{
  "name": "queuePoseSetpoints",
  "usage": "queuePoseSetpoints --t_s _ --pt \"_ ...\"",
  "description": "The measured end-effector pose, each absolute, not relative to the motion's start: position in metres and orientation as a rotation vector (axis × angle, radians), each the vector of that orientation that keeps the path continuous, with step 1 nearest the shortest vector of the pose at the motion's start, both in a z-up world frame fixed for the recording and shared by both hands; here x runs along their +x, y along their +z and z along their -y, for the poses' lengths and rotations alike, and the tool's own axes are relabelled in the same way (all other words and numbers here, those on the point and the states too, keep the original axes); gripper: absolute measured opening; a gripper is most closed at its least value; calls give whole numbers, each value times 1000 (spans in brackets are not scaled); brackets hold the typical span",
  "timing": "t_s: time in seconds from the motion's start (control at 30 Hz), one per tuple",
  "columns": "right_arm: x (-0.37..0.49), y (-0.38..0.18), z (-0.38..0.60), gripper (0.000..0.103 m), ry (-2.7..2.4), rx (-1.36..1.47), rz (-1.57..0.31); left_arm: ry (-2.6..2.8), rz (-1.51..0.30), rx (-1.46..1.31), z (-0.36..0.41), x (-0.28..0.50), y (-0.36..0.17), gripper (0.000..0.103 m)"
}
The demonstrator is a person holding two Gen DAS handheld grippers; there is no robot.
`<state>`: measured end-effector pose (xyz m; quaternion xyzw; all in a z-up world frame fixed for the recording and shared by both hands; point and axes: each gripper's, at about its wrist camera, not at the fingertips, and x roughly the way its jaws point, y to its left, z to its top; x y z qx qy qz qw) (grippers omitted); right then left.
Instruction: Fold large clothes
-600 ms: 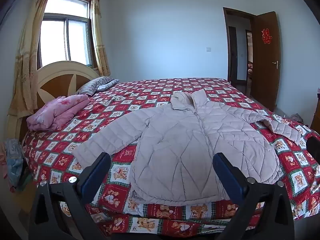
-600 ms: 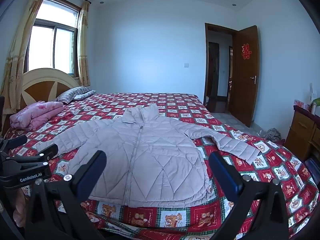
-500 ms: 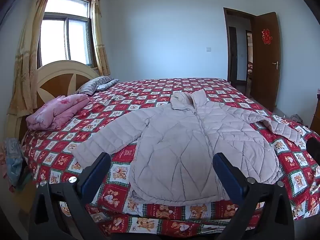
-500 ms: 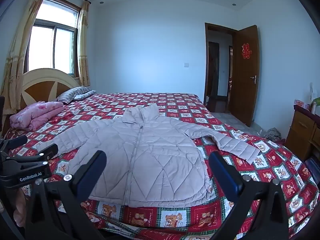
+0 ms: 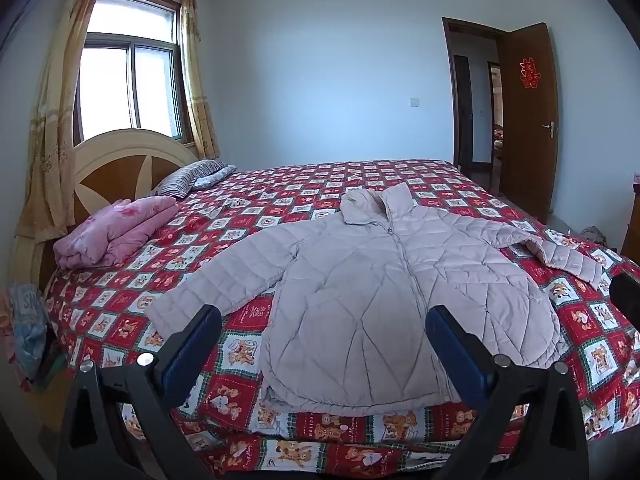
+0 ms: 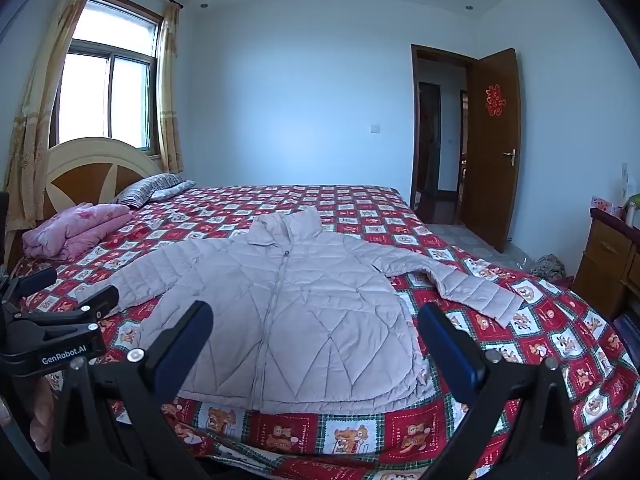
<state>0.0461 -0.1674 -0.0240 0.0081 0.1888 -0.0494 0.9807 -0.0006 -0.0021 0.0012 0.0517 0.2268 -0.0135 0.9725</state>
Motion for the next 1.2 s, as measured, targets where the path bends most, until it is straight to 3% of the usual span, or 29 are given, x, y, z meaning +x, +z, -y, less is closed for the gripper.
queuePoseSetpoints --t_s 1.2 --pt "48 -27 162 103 -91 23 -392 -4 -434 108 -5 2 4 102"
